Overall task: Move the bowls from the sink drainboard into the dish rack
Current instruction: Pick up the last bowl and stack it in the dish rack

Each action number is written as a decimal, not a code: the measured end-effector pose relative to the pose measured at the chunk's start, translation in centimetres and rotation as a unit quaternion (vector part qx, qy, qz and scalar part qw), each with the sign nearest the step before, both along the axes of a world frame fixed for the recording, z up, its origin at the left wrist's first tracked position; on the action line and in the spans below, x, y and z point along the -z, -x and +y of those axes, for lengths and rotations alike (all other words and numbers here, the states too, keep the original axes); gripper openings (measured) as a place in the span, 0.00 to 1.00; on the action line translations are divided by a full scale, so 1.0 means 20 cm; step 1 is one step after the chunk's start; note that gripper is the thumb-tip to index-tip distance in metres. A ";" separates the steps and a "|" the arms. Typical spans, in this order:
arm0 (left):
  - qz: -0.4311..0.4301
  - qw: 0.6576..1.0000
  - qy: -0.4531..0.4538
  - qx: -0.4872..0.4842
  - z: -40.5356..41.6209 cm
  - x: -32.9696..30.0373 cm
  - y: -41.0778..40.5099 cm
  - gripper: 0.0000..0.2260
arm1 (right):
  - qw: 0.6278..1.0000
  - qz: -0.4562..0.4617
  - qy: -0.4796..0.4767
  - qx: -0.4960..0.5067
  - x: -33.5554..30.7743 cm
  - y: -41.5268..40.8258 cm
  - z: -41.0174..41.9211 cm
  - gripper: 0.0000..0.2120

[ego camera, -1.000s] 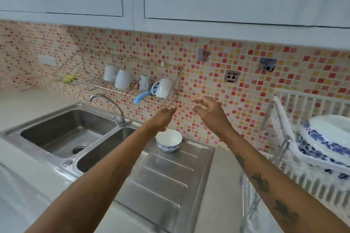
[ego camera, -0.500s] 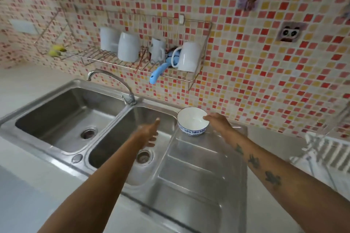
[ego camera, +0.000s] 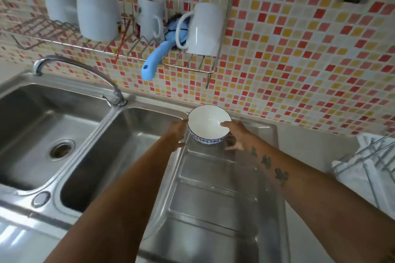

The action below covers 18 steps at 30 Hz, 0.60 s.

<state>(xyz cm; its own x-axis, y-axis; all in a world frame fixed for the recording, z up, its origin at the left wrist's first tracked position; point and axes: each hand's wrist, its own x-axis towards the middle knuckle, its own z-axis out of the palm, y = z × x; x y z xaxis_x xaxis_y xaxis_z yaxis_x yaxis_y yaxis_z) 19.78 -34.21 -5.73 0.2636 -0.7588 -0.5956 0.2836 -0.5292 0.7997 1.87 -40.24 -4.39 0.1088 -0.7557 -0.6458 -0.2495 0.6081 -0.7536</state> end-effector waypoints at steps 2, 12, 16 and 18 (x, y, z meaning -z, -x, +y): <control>0.016 1.000 0.005 0.005 -0.04 0.03 0.01 0.08 | 1.000 -0.008 -0.009 0.007 0.02 -0.02 -0.01 0.26; 0.015 0.998 0.036 0.051 -0.09 0.12 0.12 0.24 | 0.998 -0.037 0.015 0.047 0.17 -0.08 -0.07 0.29; -0.005 0.998 0.046 0.042 -0.10 0.12 0.13 0.23 | 0.998 -0.028 0.029 0.056 0.18 -0.10 -0.06 0.27; -0.012 0.998 0.046 0.043 -0.10 0.12 0.13 0.24 | 0.997 -0.027 0.035 0.063 0.18 -0.10 -0.06 0.27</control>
